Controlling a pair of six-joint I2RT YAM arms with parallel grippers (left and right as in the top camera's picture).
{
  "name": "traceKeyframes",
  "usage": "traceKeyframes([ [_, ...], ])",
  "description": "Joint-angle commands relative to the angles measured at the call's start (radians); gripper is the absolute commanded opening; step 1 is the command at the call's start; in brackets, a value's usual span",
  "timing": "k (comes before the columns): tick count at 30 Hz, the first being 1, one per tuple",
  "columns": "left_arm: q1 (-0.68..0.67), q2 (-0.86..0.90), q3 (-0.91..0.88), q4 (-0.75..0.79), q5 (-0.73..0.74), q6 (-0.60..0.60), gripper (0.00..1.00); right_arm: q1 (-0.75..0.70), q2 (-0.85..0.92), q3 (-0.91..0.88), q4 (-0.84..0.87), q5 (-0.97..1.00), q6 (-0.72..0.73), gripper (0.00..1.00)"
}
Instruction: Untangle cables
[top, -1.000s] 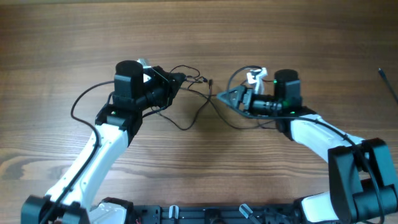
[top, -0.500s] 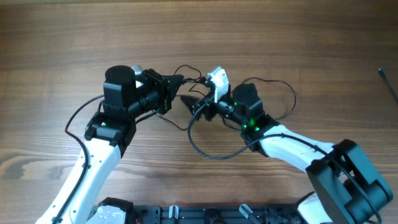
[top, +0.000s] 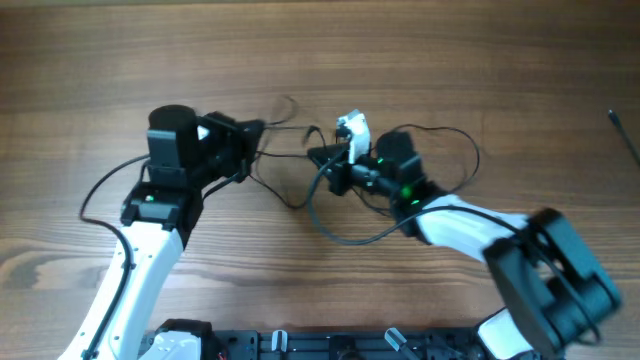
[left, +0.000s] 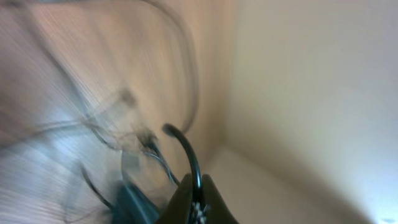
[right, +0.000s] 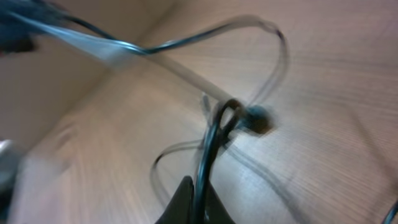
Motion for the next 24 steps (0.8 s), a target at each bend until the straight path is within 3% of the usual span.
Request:
traceKeyframes([
  [1,0.067,-0.011,-0.002,-0.177,-0.287,0.106,0.04,-0.126,-0.156,0.007,-0.080,-0.452,0.000,0.04],
  [3,0.073,0.000,-0.002,-0.236,-0.293,0.106,0.04,-0.222,-0.198,0.007,-0.109,-0.629,-0.002,0.04],
  [5,0.066,0.011,-0.002,-0.252,-0.294,0.106,0.04,-0.268,-0.198,0.007,-0.141,-0.590,-0.021,0.04],
  [9,0.068,0.020,-0.002,-0.295,-0.296,0.106,0.04,-0.334,-0.197,0.007,-0.400,-0.123,-0.010,0.07],
  [10,0.065,0.020,-0.002,-0.304,-0.293,0.106,0.04,-0.331,-0.197,0.007,-0.430,-0.075,-0.025,0.24],
  [11,0.060,0.020,-0.002,-0.305,-0.294,0.106,0.04,-0.326,-0.197,0.007,-0.447,-0.029,-0.076,0.24],
  [12,0.059,0.020,-0.002,-0.309,-0.293,0.108,0.04,-0.327,-0.197,0.007,-0.449,0.042,-0.087,0.33],
  [13,0.059,0.020,-0.002,-0.323,-0.294,0.130,0.04,-0.329,-0.197,0.008,-0.441,0.121,-0.080,0.57],
  [14,0.059,0.020,-0.002,-0.345,-0.294,0.140,0.06,-0.329,-0.197,0.010,-0.438,0.165,-0.078,1.00],
  [17,0.059,0.020,-0.002,-0.414,-0.294,0.140,0.23,-0.329,-0.197,0.047,-0.510,0.189,0.031,1.00],
  [22,0.059,0.020,-0.002,-0.421,-0.294,0.140,0.79,-0.299,-0.196,0.063,-0.607,0.298,0.106,1.00],
  [23,0.059,0.020,-0.002,-0.421,-0.293,0.140,1.00,-0.267,-0.187,0.063,-0.636,0.433,0.147,1.00],
  [24,0.059,0.020,-0.002,-0.424,-0.293,0.140,1.00,-0.255,-0.177,0.064,-0.632,0.483,0.169,1.00],
])
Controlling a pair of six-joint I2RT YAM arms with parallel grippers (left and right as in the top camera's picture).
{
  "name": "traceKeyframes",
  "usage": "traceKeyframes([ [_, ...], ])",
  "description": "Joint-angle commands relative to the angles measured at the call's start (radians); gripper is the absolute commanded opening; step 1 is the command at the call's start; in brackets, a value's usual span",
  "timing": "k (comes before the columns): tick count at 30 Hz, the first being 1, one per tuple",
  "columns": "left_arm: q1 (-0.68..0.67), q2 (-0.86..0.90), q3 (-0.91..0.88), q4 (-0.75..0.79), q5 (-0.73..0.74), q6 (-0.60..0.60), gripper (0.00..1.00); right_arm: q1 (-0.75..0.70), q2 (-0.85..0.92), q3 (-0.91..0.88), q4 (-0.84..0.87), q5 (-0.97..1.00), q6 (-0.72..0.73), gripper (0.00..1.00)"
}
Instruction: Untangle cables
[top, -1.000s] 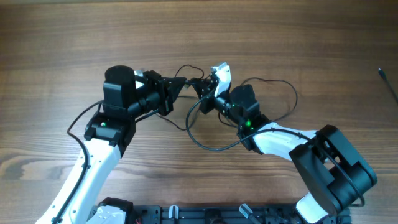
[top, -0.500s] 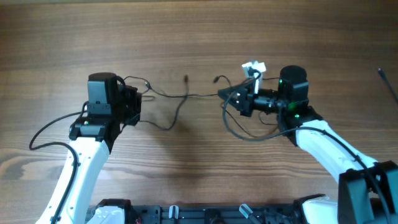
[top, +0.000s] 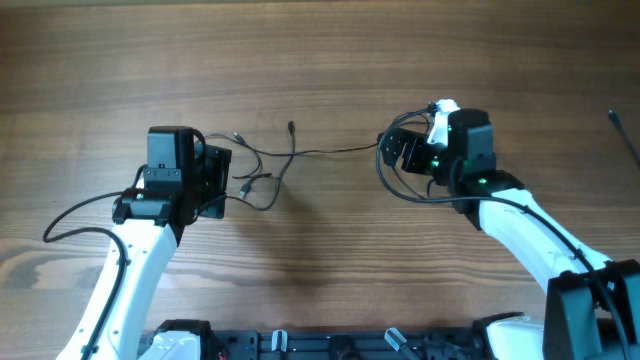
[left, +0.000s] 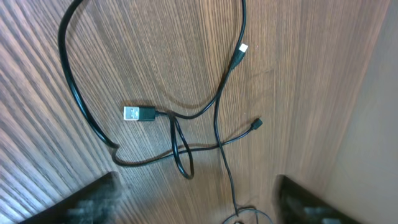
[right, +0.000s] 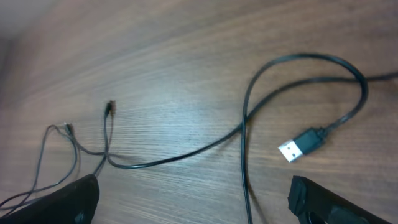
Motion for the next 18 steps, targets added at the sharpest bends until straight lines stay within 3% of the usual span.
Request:
traceKeyframes([
  [1,-0.005,0.006,-0.001,-0.005,-0.017,0.008,1.00,0.051,0.034,0.028,-0.003,0.227,0.100,1.00],
  [4,-0.005,0.006,-0.001,-0.007,-0.017,0.008,1.00,0.074,0.158,0.128,-0.013,0.254,0.103,1.00],
  [10,-0.005,0.006,-0.001,-0.007,-0.017,0.008,1.00,0.153,0.341,0.362,-0.195,0.368,0.169,1.00],
  [13,-0.005,0.006,-0.001,-0.007,-0.017,0.008,1.00,0.177,0.379,0.370,-0.315,0.483,0.349,1.00],
  [18,-0.005,0.006,-0.001,-0.007,-0.017,0.008,1.00,0.177,0.412,0.371,-0.283,0.458,0.351,0.99],
])
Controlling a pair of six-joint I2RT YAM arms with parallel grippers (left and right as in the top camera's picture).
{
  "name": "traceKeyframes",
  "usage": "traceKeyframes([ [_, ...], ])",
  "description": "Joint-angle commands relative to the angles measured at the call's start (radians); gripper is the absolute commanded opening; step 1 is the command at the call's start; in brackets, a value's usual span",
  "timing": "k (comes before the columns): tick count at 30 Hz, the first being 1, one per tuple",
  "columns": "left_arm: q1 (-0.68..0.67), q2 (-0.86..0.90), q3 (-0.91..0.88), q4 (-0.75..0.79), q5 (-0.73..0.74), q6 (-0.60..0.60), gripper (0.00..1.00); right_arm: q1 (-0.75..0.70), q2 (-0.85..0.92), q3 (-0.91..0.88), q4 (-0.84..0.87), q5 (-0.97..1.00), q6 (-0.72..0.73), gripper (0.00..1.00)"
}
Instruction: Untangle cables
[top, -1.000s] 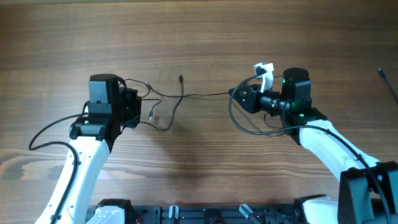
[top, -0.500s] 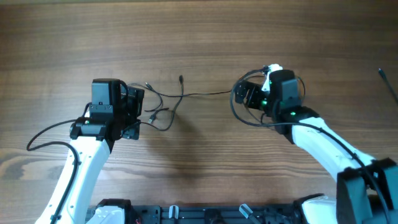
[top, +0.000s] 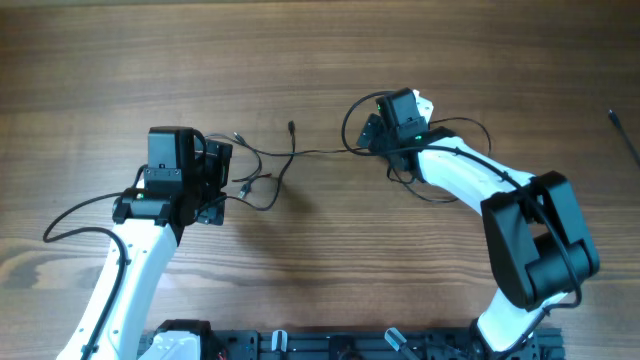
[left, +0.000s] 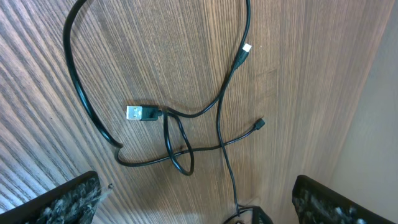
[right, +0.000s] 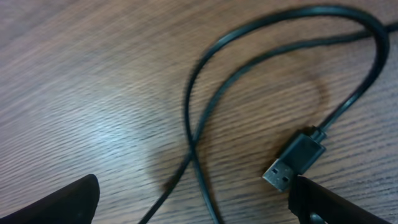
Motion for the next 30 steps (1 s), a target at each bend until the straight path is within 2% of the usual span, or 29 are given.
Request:
traceKeyframes([
  [1,-0.005,0.004,-0.001,0.000,-0.017,0.009,1.00,0.001,0.020,0.010,0.003,0.032,0.068,1.00],
  [4,-0.005,0.004,-0.001,0.000,-0.017,0.009,1.00,0.004,0.059,0.014,0.011,-0.052,0.138,1.00],
  [10,-0.005,0.004,-0.001,0.000,-0.017,0.009,1.00,0.004,0.060,0.018,0.070,-0.193,0.138,1.00],
  [16,-0.005,0.004,-0.001,0.000,-0.017,0.009,1.00,0.004,0.060,0.018,0.053,-0.187,0.177,0.99],
  [21,-0.005,0.004,-0.001,0.000,-0.017,0.009,1.00,0.002,0.060,0.018,0.000,-0.177,0.243,0.65],
  [23,-0.005,0.004,-0.001,0.000,-0.017,0.009,1.00,0.000,0.060,0.018,-0.006,-0.177,0.243,0.44],
  [24,-0.005,0.004,-0.001,0.000,-0.017,0.009,1.00,-0.003,0.060,0.018,-0.008,-0.177,0.243,0.25],
  [26,-0.005,0.004,-0.001,0.000,-0.017,0.009,1.00,-0.013,0.060,0.018,-0.011,-0.182,0.242,0.06],
  [30,-0.005,0.004,-0.001,0.000,-0.017,0.009,1.00,-0.032,0.058,0.018,-0.013,-0.185,0.196,0.05],
])
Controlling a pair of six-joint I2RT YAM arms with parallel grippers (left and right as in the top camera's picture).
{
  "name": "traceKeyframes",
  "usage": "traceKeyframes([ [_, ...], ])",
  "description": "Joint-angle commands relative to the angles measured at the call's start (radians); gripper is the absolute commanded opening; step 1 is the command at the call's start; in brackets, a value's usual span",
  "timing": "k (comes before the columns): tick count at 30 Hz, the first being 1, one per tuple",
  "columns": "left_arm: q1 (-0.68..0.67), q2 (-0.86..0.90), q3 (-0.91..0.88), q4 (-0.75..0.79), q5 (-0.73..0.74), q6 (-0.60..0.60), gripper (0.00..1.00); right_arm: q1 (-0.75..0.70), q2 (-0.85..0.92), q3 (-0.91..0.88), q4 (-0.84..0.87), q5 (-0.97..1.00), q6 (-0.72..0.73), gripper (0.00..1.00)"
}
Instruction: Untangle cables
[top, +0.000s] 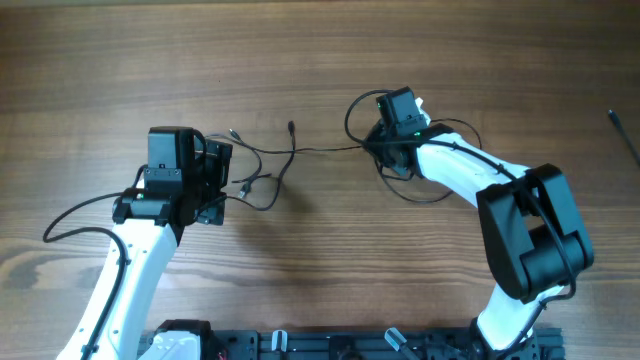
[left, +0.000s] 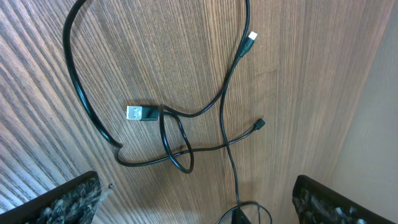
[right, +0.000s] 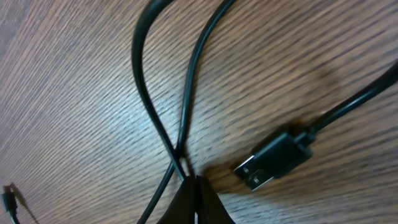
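Observation:
A thin black cable (top: 262, 168) lies tangled left of centre, its USB plug (left: 140, 112), white-tipped end (left: 252, 36) and small plug (left: 260, 123) on the wood. It runs right to a thicker loop (top: 420, 190). My left gripper (top: 222, 172) hovers over the tangle, wide open (left: 196, 186), nothing between the fingers (left: 68, 199). My right gripper (top: 380, 140) is down on the table, shut (right: 196, 182) where two black strands cross (right: 180, 149), beside a USB plug (right: 273, 158).
The wooden table (top: 320, 60) stretches wide behind the arms. A thin dark rod (top: 626, 135) lies at the far right edge. The left arm's own lead (top: 70, 215) loops out to the left. The robot base (top: 340, 345) lines the front edge.
My right gripper, open just above the loop's crossing, has come down and shut on the strands there. The white-tipped end has shifted slightly. The left gripper has stayed put, open.
Both grippers were shut on cables near the middle, close together. Then they stood apart and open with the cables spread flat between them. The right one then stood open nearer the loop, and now it is shut at the crossing.

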Motion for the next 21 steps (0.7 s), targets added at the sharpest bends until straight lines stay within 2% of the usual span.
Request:
traceKeyframes([
  [1,-0.005,0.004,0.000,0.000,-0.017,0.009,1.00,-0.021,0.018,-0.005,0.002,-0.016,-0.063,0.04],
  [6,-0.005,0.004,0.000,0.000,-0.017,0.009,1.00,-0.109,-0.063,-0.003,0.005,-0.064,-0.273,0.05],
  [9,-0.005,0.004,0.000,0.000,-0.017,0.009,1.00,-0.218,-0.154,0.050,-0.002,-0.069,-0.399,0.05],
  [12,-0.005,0.004,0.000,0.000,-0.017,0.009,1.00,-0.343,-0.228,0.129,-0.023,-0.113,-0.475,0.05],
  [13,-0.005,0.004,0.000,0.000,-0.017,0.009,1.00,-0.368,-0.240,0.139,-0.051,-0.152,-0.461,0.05],
  [14,-0.005,0.004,0.000,0.000,-0.017,0.009,1.00,-0.381,-0.245,0.138,-0.092,-0.197,-0.454,0.25],
  [15,-0.005,0.004,0.000,0.000,-0.017,0.009,1.00,-0.375,-0.242,0.136,-0.170,-0.243,-0.439,0.40],
  [17,-0.005,0.004,0.000,0.000,-0.017,0.009,1.00,-0.337,-0.230,0.121,-0.243,-0.234,-0.352,0.45],
  [18,-0.005,0.004,0.000,0.000,-0.017,0.009,1.00,-0.309,-0.225,0.110,-0.245,-0.233,-0.323,0.51],
  [19,-0.005,0.004,0.000,0.000,-0.017,0.009,1.00,-0.275,-0.218,0.099,-0.240,-0.233,-0.283,0.80],
  [20,-0.005,0.004,0.000,0.000,-0.017,0.009,1.00,-0.244,-0.211,0.096,-0.241,-0.233,-0.233,1.00],
  [21,-0.005,0.004,0.000,0.000,-0.017,0.009,1.00,-0.206,-0.205,0.096,-0.241,-0.233,-0.153,1.00],
])
